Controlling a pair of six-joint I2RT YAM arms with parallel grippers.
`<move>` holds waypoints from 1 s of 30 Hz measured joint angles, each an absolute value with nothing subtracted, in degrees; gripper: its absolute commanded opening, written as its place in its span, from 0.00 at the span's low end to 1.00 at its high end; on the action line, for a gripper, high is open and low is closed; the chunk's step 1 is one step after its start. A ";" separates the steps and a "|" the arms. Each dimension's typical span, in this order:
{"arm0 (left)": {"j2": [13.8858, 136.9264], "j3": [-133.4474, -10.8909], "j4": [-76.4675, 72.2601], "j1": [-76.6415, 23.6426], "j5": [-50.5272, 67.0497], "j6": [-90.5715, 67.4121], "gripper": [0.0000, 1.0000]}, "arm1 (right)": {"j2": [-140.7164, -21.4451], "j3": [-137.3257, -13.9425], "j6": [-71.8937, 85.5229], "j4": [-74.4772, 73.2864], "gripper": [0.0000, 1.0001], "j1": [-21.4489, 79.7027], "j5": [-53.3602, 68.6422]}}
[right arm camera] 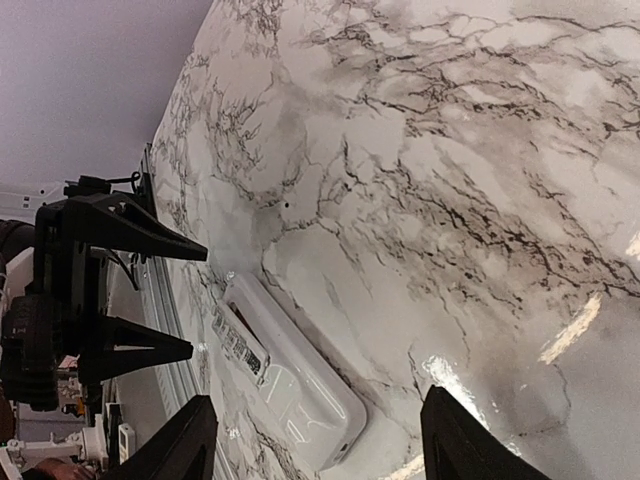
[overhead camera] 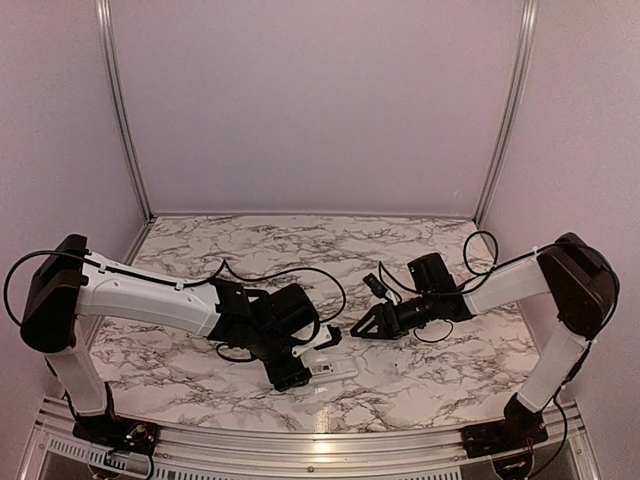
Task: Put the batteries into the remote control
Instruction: Adjust the remote control at the center of the board, then press the battery cover on the remote control.
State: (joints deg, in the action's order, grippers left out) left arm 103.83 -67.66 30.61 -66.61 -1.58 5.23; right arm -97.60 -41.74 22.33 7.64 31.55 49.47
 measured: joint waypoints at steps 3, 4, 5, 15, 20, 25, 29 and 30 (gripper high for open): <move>100.57 -65.87 28.91 -65.69 -0.86 5.43 0.67 | -97.17 -41.74 22.28 7.57 0.67 31.55 49.47; 99.39 -65.19 28.38 -65.12 -0.45 5.28 0.64 | -96.90 -41.74 22.26 7.44 0.67 31.55 49.47; 98.48 -64.60 27.90 -64.58 0.03 4.95 0.61 | -96.33 -41.74 22.24 7.27 0.67 31.59 49.47; 95.11 -62.17 24.14 -59.94 2.26 1.65 0.49 | -95.22 -42.15 21.32 5.78 0.67 33.80 48.99; 97.78 -62.17 24.14 -59.99 2.57 1.32 0.48 | -95.22 -42.39 20.99 5.43 0.67 34.41 48.56; 99.79 -62.19 24.23 -60.01 2.59 1.21 0.47 | -95.22 -42.39 20.95 5.28 0.66 34.50 48.42; 101.03 -62.37 24.27 -60.12 2.61 1.06 0.47 | -95.22 -42.41 20.95 5.10 0.66 34.50 48.36; 101.30 -62.52 24.34 -60.16 2.61 1.06 0.46 | -95.22 -42.41 20.95 5.08 0.66 34.50 48.36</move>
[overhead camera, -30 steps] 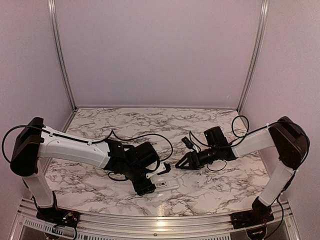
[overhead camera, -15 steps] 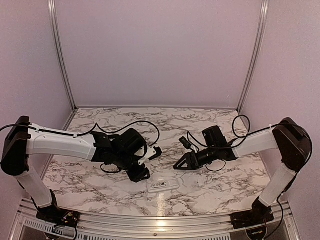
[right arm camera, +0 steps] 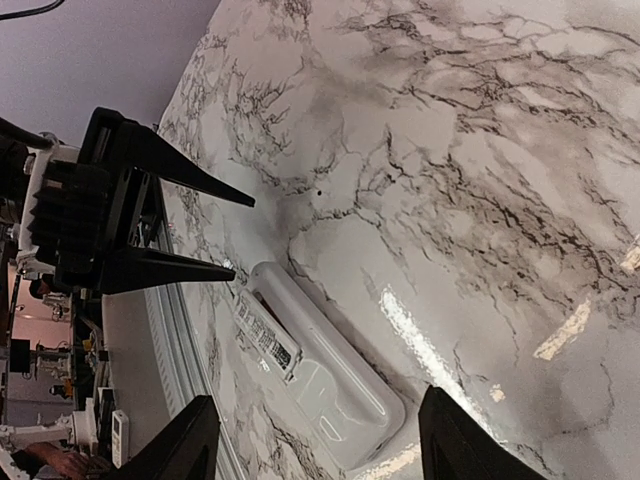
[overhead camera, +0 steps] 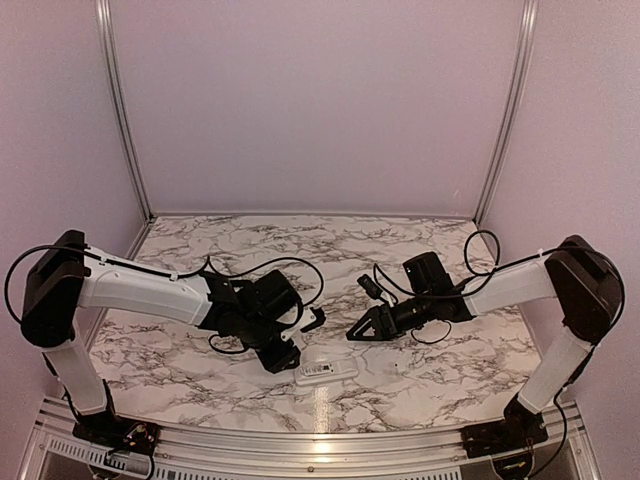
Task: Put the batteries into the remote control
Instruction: Press the battery cover on the remote control.
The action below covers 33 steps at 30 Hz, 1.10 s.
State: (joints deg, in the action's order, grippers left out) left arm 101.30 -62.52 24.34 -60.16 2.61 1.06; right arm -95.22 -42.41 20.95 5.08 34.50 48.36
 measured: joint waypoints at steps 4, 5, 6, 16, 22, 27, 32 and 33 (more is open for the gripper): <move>102.28 -63.53 24.40 -60.31 2.61 1.06 0.46 | -95.22 -42.41 20.93 5.06 0.66 34.50 48.36; 102.63 -63.86 24.43 -60.36 2.61 1.06 0.46 | -95.22 -42.41 20.91 5.04 0.66 34.50 48.34; 102.91 -64.14 24.43 -60.38 2.59 1.06 0.46 | -95.22 -42.41 20.91 5.04 0.66 34.50 48.34; 104.18 -65.43 24.73 -60.88 2.87 1.10 0.46 | -95.22 -42.41 20.58 4.27 0.66 34.50 48.27; 104.27 -65.95 24.80 -61.36 3.25 1.13 0.46 | -95.22 -42.57 20.27 3.84 0.66 34.50 48.03; 105.14 -66.85 24.93 -61.63 3.62 1.30 0.47 | -95.22 -42.61 19.92 3.79 0.66 34.50 47.88; 105.45 -67.16 25.91 -61.60 3.46 1.23 0.47 | -95.22 -42.63 19.86 3.77 0.66 34.50 47.86; 105.45 -67.35 26.02 -61.54 3.44 1.13 0.47 | -95.22 -42.63 19.86 3.75 0.66 34.50 47.83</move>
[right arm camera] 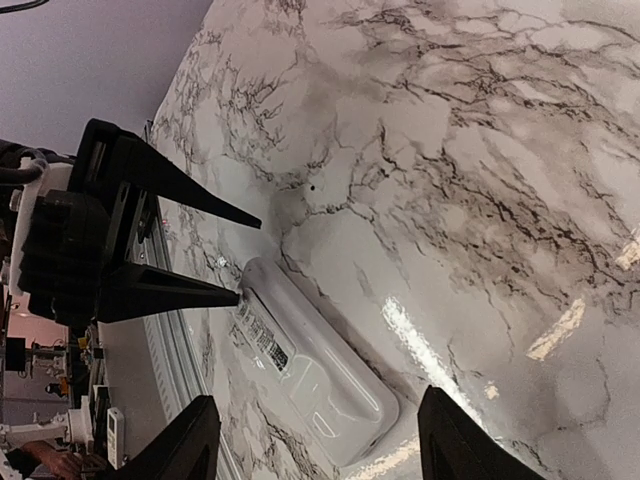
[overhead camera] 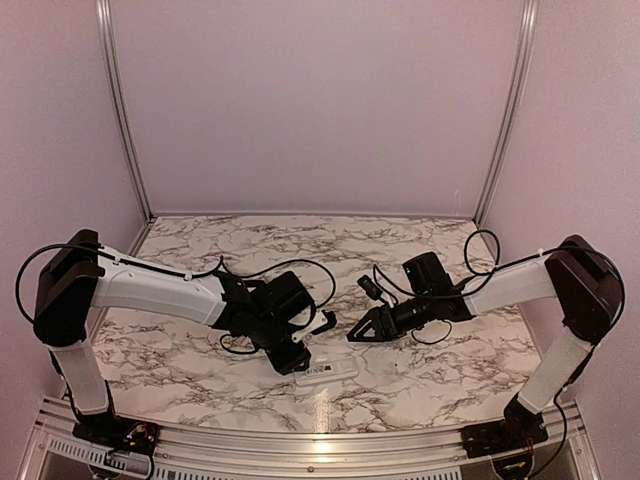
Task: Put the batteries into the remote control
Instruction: Press the battery cover on the remote control.
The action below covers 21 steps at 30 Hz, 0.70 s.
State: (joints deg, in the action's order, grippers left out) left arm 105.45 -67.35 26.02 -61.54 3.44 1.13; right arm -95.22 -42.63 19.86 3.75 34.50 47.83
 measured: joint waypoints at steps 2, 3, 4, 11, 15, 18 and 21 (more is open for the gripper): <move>105.30 -67.40 26.00 -61.32 3.44 1.02 0.47 | -95.22 -42.65 19.86 3.73 0.66 34.50 47.83; 105.16 -67.40 26.04 -61.21 3.49 0.91 0.47 | -95.22 -42.72 19.86 3.62 0.66 34.50 47.83; 105.03 -67.40 26.04 -61.14 3.51 0.84 0.47 | -95.22 -42.92 19.86 3.38 0.66 34.50 47.81; 104.44 -67.40 26.02 -60.88 4.10 0.62 0.48 | -95.22 -43.35 19.92 3.36 0.65 34.50 47.62; 104.44 -67.40 25.98 -60.86 4.10 0.60 0.48 | -95.20 -43.35 20.08 3.38 0.64 34.52 47.62; 104.68 -67.42 25.96 -60.95 4.05 0.60 0.48 | -94.89 -43.35 20.34 3.38 0.64 34.52 47.59; 105.21 -67.44 25.96 -61.12 4.03 0.60 0.48 | -94.54 -43.35 20.58 3.44 0.64 34.52 47.64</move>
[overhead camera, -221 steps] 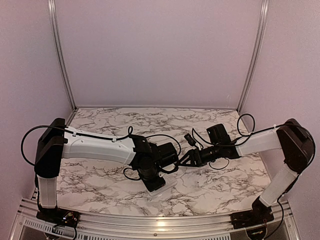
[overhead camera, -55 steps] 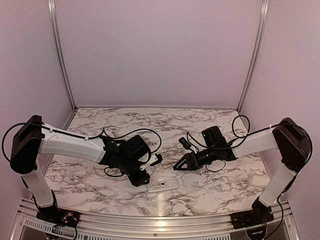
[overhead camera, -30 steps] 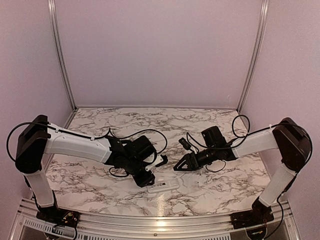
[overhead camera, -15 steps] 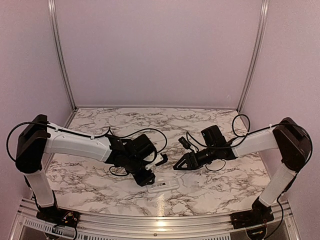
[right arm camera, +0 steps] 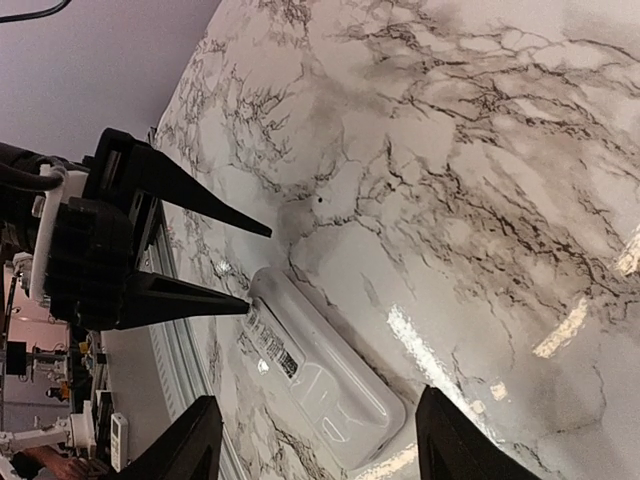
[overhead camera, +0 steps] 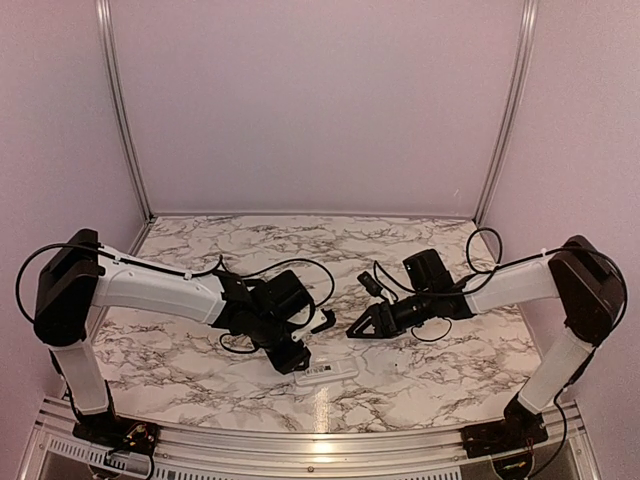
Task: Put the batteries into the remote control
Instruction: Press the battery cover on the remote control.
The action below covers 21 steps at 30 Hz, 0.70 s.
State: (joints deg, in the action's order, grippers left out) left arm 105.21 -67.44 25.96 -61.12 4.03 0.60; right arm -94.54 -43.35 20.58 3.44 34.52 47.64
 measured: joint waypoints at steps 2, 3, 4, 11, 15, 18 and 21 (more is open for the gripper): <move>105.67 -67.44 25.93 -61.23 4.01 0.60 0.48 | -94.41 -43.35 20.80 3.51 0.64 34.52 47.64; 105.95 -67.46 25.93 -61.23 3.99 0.60 0.48 | -94.30 -43.35 20.88 3.64 0.64 34.52 47.64; 106.24 -67.46 25.91 -61.25 3.97 0.60 0.48 | -94.00 -43.33 20.99 3.88 0.64 34.52 47.64; 107.72 -69.23 26.02 -62.17 3.14 0.43 0.48 | -87.83 -40.77 22.65 8.34 0.64 34.50 47.99; 107.98 -69.60 26.02 -62.59 2.09 0.21 0.51 | -84.05 -39.13 24.08 11.14 0.64 34.48 48.23; 107.83 -69.60 26.06 -62.26 1.78 -0.95 0.63 | -81.41 -37.69 25.61 13.98 0.65 34.48 48.47; 107.00 -69.30 26.24 -61.63 1.52 -2.66 0.81 | -79.33 -35.79 27.75 16.99 0.67 34.50 48.82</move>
